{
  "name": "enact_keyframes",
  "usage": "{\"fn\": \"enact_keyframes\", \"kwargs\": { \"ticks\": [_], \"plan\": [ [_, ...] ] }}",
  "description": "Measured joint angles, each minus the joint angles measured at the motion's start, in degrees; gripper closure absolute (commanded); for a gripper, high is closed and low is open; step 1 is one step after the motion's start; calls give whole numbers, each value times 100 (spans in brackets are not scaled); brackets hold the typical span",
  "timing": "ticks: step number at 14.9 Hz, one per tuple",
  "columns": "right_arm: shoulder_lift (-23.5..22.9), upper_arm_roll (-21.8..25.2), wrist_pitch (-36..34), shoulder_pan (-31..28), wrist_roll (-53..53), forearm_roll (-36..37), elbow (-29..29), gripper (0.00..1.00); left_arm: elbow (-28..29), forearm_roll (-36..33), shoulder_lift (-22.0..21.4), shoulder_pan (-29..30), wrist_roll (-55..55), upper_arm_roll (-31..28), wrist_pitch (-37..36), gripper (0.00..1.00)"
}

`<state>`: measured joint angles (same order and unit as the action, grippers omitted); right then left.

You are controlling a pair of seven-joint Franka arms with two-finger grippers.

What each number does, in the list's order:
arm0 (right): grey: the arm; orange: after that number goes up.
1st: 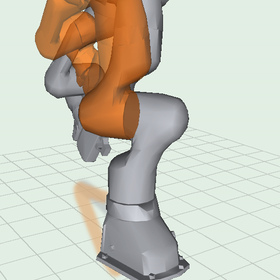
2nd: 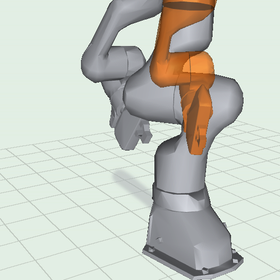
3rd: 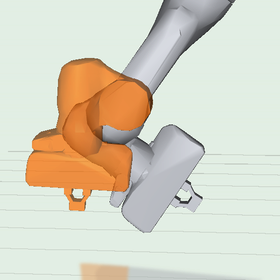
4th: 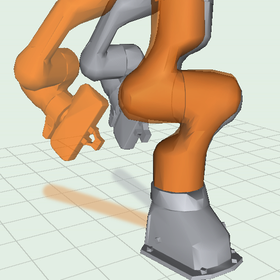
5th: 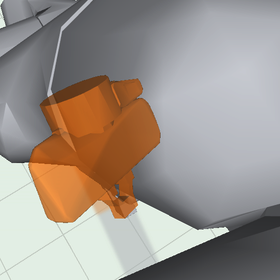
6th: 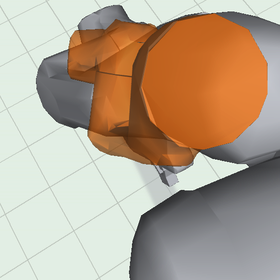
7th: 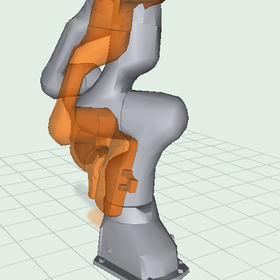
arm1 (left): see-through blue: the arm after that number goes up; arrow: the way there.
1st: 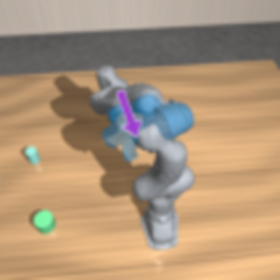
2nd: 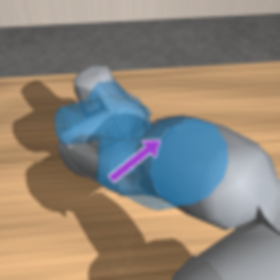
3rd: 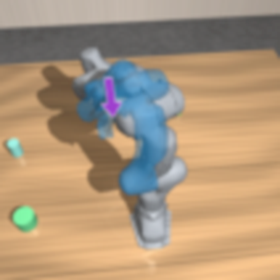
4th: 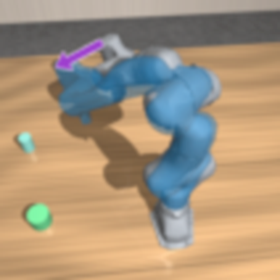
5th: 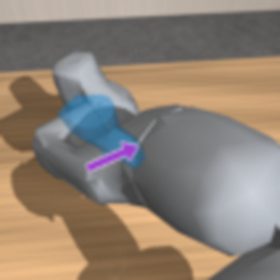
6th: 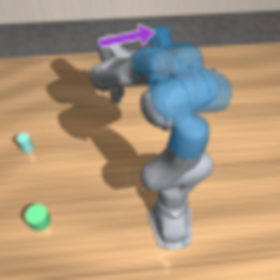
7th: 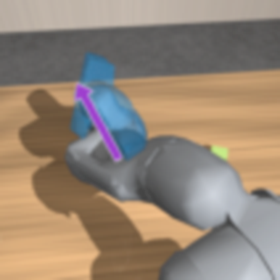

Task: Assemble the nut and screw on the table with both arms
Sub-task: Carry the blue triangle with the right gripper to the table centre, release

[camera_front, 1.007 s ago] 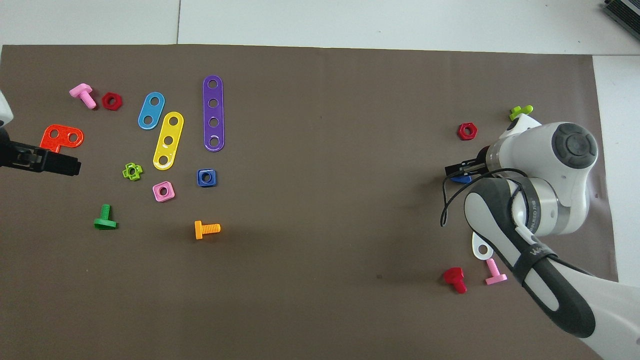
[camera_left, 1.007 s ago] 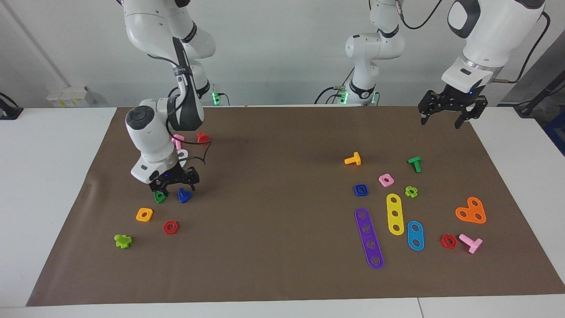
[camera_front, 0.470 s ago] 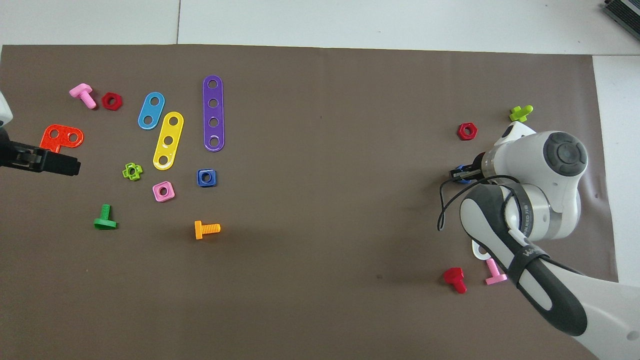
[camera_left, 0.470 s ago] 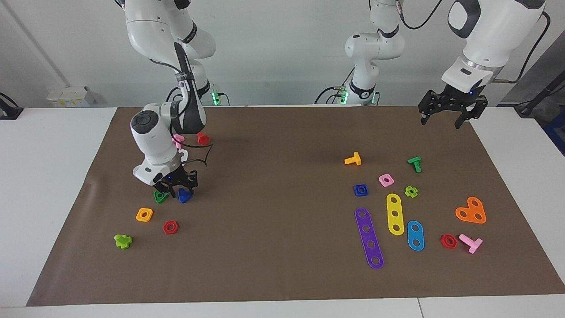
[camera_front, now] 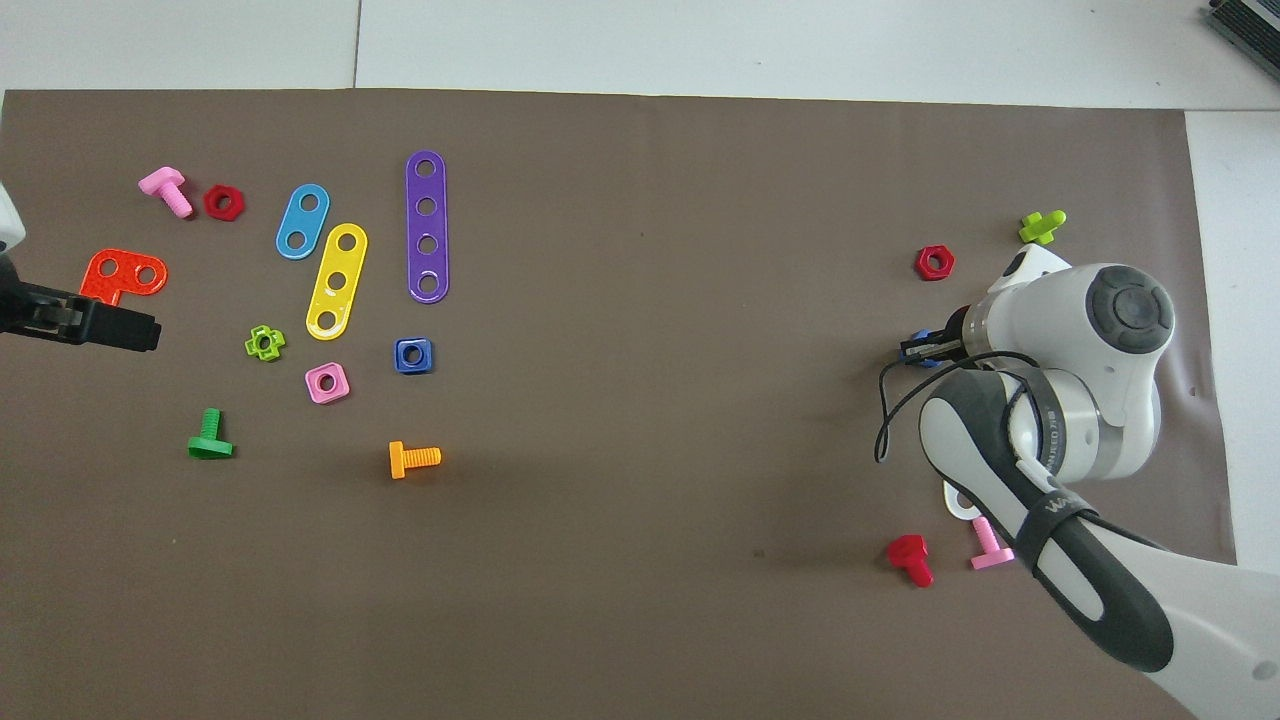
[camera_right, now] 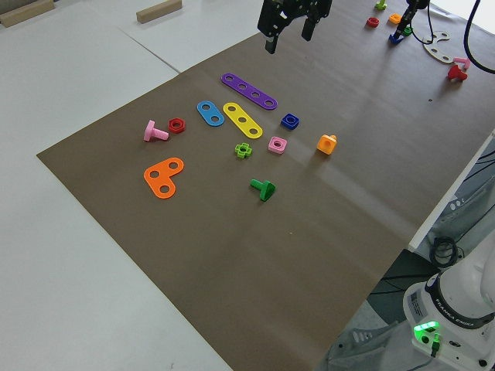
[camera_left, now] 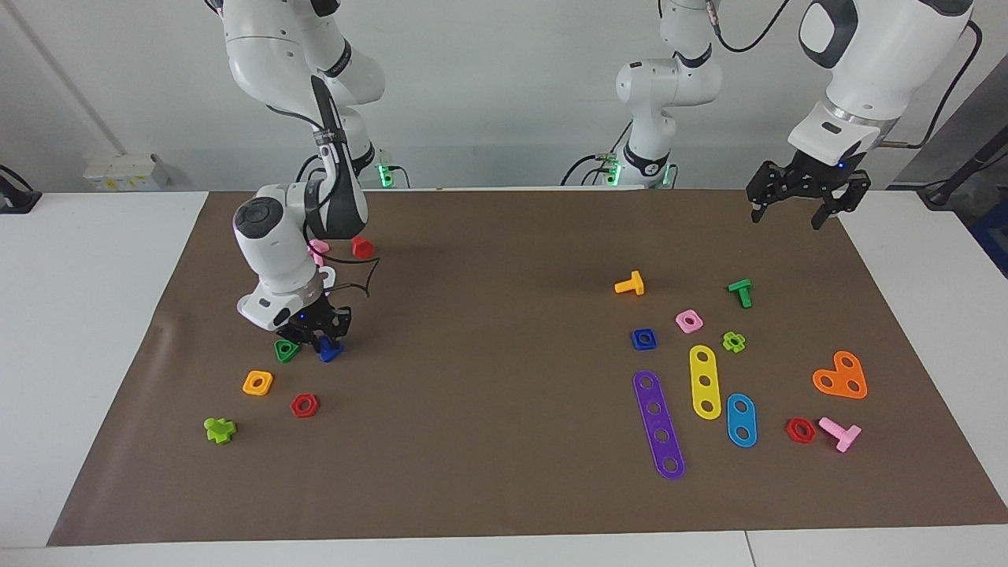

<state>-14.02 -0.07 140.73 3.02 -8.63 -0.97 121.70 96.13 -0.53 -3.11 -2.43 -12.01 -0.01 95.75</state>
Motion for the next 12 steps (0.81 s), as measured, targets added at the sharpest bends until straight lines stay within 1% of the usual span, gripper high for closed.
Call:
{"fn": "enact_keyframes", "kwargs": {
  "ticks": [4,6,7,9,11,12],
  "plan": [
    [1,2,4,-1,269,-8,-12,100,0,0,-1,0,0,0,0,0],
    [41,-1,-125,10,339,-8,-151,100,0,0,-1,0,0,0,0,0],
    [89,-3,-377,49,456,-8,-340,100,0,0,-1,0,0,0,0,0],
    [218,-9,-1095,256,896,-8,-928,100,0,0,-1,0,0,0,0,0],
    [308,-16,-1699,653,1517,48,-1504,100,0,0,-1,0,0,0,0,0],
    [316,-20,-1884,888,1922,136,-1721,100,0,0,-1,0,0,0,0,0]
  ]
}}
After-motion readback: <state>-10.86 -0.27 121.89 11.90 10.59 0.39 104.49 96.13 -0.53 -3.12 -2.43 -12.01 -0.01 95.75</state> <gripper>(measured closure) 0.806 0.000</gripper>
